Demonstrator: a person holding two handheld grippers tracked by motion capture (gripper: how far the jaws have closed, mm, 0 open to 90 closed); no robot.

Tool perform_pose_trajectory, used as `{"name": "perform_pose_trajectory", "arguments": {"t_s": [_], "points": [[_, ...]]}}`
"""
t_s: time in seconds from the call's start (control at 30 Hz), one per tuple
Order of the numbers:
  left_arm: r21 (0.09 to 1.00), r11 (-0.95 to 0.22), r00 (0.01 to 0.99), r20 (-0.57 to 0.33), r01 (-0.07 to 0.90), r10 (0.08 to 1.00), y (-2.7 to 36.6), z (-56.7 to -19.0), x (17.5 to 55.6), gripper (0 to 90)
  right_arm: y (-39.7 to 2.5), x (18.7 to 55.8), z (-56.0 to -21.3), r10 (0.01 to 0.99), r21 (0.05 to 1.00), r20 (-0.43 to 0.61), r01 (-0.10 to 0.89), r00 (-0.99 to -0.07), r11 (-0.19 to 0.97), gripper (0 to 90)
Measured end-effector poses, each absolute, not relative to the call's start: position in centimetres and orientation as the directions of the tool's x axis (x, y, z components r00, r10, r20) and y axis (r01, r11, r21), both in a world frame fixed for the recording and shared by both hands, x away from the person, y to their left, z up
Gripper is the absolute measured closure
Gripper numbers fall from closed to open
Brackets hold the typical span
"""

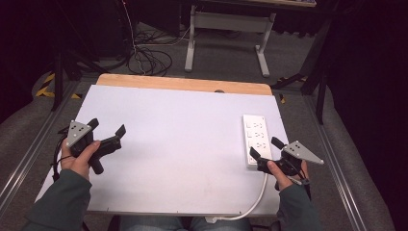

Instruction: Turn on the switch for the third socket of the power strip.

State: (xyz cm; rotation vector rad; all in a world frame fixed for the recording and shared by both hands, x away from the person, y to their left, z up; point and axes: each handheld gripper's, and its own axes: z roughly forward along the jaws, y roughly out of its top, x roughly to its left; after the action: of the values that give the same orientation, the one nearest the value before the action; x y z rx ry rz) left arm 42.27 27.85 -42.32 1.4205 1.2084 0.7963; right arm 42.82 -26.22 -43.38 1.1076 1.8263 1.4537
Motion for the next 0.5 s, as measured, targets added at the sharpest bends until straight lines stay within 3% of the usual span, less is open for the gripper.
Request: {"name": "perform_pose_trajectory", "arguments": {"t_s": [0.4, 0.5], "points": [[0.966, 0.070, 0.273, -0.140, 0.250, 0.952, 27.75, -42.33, 42.40, 3.5, -26.35, 42.65, -43.36, 0.866, 0.964, 0.057, 0.252, -0.496, 0.081, 7.4], [0.965, 0.071, 0.273, -0.141, 0.252, 0.952, 27.70, -42.34, 42.46, 3.5, -26.34, 42.63, -43.32, 0.878, 0.967, 0.044, 0.241, -0.477, 0.082, 11.5]]}}
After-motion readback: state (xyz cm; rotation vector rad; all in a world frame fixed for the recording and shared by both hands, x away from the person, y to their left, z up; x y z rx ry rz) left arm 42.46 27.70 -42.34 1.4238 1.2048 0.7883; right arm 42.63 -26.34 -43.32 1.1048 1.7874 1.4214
